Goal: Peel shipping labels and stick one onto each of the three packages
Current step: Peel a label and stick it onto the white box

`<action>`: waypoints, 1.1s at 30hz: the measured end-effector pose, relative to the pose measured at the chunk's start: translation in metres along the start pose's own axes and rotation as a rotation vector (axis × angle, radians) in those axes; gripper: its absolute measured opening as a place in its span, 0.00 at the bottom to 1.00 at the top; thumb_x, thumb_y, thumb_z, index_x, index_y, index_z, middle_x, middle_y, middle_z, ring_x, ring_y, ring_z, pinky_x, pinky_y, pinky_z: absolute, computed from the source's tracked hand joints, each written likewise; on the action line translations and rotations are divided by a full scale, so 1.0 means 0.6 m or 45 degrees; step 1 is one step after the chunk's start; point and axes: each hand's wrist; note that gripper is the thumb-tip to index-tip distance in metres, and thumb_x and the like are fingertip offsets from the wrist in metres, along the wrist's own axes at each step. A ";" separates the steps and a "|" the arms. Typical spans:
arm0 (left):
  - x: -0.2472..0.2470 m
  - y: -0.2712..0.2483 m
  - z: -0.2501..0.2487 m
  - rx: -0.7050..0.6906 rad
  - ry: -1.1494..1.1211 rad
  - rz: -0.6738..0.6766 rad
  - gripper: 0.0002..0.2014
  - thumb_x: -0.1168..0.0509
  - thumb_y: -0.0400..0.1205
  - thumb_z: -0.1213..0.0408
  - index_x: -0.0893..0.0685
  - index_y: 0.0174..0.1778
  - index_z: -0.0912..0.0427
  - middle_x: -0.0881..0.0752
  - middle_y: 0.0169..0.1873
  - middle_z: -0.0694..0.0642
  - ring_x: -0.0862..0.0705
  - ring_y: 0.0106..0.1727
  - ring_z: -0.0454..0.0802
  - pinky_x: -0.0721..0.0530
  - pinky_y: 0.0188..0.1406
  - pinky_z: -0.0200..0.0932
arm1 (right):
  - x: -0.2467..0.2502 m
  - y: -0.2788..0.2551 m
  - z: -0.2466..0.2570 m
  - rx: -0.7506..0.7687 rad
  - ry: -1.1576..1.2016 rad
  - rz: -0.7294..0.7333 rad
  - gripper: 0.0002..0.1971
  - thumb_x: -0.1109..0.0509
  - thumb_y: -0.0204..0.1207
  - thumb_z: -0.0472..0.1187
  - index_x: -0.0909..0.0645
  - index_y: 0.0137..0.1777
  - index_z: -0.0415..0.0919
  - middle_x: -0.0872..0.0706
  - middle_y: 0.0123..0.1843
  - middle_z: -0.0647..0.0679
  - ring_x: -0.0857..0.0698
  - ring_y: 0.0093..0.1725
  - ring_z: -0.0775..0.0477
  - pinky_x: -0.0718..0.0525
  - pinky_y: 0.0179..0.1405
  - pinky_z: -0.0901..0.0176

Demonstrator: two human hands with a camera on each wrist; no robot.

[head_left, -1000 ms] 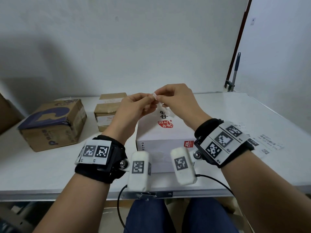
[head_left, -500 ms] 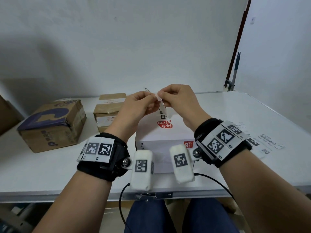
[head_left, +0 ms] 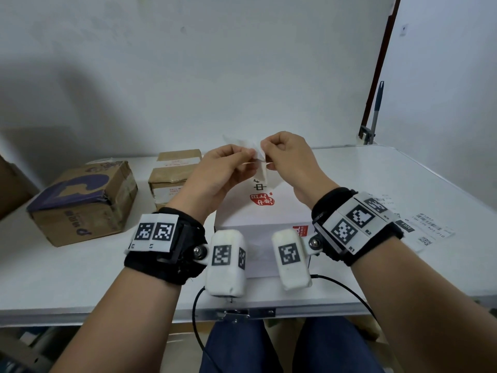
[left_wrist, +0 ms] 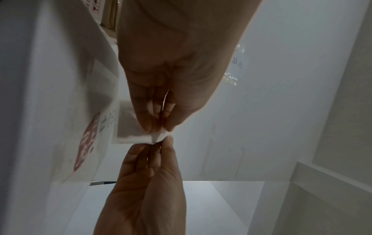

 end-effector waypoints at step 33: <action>-0.010 0.016 0.010 -0.110 0.045 -0.145 0.11 0.32 0.78 0.78 0.16 0.53 0.63 0.18 0.39 0.51 0.14 0.35 0.47 0.16 0.47 0.40 | 0.010 -0.007 -0.019 0.014 0.255 -0.051 0.11 0.32 0.76 0.29 0.11 0.43 0.43 0.10 0.44 0.42 0.14 0.43 0.49 0.11 0.55 0.53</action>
Point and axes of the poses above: each hand's wrist, its own y-axis towards the middle knuckle, its own x-axis out of the back of the hand, z = x × y
